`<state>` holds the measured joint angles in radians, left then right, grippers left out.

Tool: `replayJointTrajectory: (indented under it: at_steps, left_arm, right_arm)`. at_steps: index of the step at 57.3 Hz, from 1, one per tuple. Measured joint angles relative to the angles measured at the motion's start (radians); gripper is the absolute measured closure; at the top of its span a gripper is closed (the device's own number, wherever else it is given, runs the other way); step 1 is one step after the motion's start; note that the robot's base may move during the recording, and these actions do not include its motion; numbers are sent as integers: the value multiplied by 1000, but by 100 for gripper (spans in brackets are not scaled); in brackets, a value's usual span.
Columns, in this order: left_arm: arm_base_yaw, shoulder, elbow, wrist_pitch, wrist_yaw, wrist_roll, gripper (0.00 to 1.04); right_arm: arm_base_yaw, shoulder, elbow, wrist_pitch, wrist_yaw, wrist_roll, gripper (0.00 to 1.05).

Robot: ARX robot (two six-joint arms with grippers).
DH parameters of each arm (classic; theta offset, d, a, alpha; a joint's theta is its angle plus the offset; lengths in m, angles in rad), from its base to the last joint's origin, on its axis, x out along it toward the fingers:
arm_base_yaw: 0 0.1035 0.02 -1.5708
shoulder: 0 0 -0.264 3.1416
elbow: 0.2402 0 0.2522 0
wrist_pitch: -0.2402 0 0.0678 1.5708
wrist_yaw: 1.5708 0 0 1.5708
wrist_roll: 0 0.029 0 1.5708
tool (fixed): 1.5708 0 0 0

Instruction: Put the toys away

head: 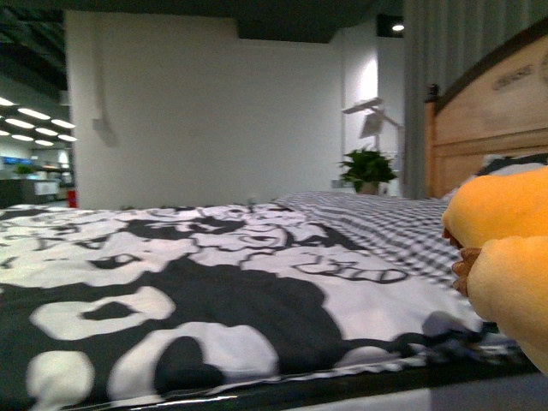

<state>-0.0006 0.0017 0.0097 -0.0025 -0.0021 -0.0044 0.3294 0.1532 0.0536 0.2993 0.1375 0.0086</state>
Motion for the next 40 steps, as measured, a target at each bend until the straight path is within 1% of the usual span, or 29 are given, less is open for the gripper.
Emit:
replayJointTrajectory:
  at_steps: [40]
  left_arm:
    - [-2, 0, 0, 0, 2, 0, 6]
  right_arm:
    - [-2, -3, -1, 1, 8, -2, 85]
